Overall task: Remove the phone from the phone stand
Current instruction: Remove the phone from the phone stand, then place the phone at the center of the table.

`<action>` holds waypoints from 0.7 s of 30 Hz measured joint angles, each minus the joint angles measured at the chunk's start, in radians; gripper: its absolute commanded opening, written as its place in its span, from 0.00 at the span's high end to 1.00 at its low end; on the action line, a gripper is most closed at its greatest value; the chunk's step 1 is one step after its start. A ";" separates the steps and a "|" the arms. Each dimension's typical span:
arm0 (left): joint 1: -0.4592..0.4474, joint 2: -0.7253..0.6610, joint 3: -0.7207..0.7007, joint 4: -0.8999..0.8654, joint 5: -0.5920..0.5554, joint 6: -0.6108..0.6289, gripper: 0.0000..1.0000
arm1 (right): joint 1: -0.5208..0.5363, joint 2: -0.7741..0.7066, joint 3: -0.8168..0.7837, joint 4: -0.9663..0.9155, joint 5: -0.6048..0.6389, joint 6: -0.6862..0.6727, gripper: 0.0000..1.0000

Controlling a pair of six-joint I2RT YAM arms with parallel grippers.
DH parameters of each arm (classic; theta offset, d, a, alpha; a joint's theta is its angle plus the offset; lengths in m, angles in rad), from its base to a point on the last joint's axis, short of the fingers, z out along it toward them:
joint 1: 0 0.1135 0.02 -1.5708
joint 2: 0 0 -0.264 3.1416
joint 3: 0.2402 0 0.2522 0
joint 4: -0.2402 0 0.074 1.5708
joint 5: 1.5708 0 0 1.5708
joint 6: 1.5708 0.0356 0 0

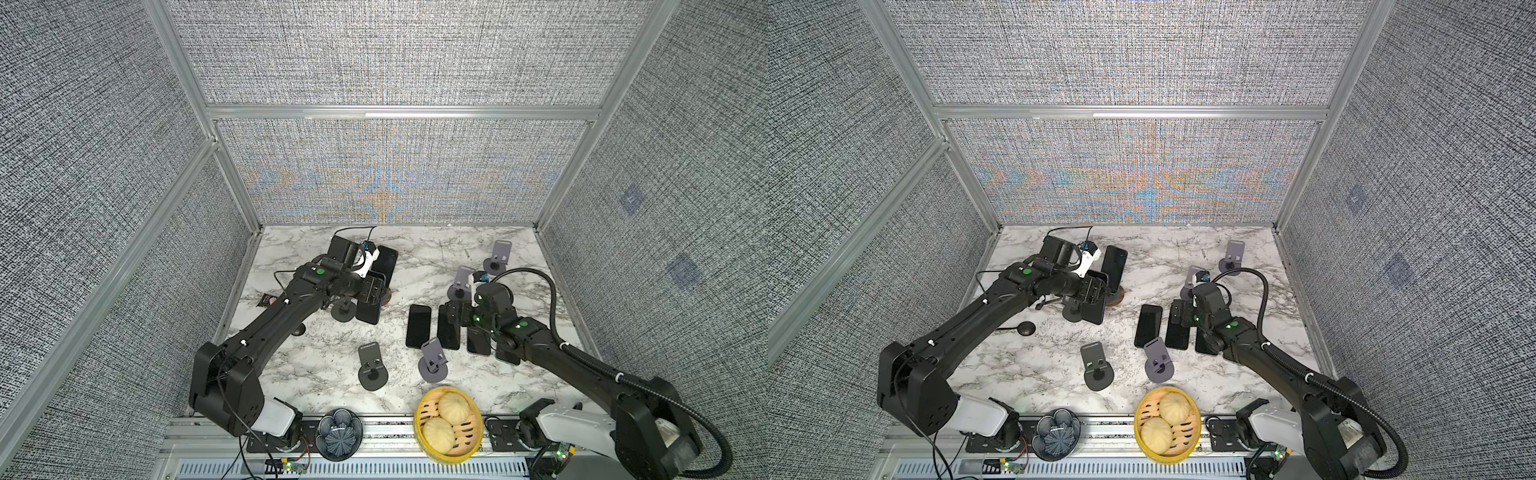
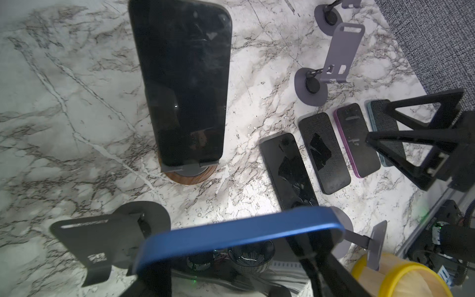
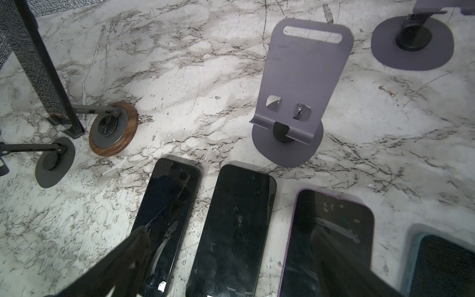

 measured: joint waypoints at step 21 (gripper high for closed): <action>-0.145 0.152 -0.134 0.116 -0.093 -0.105 0.39 | -0.001 0.031 0.000 0.001 0.029 0.005 0.01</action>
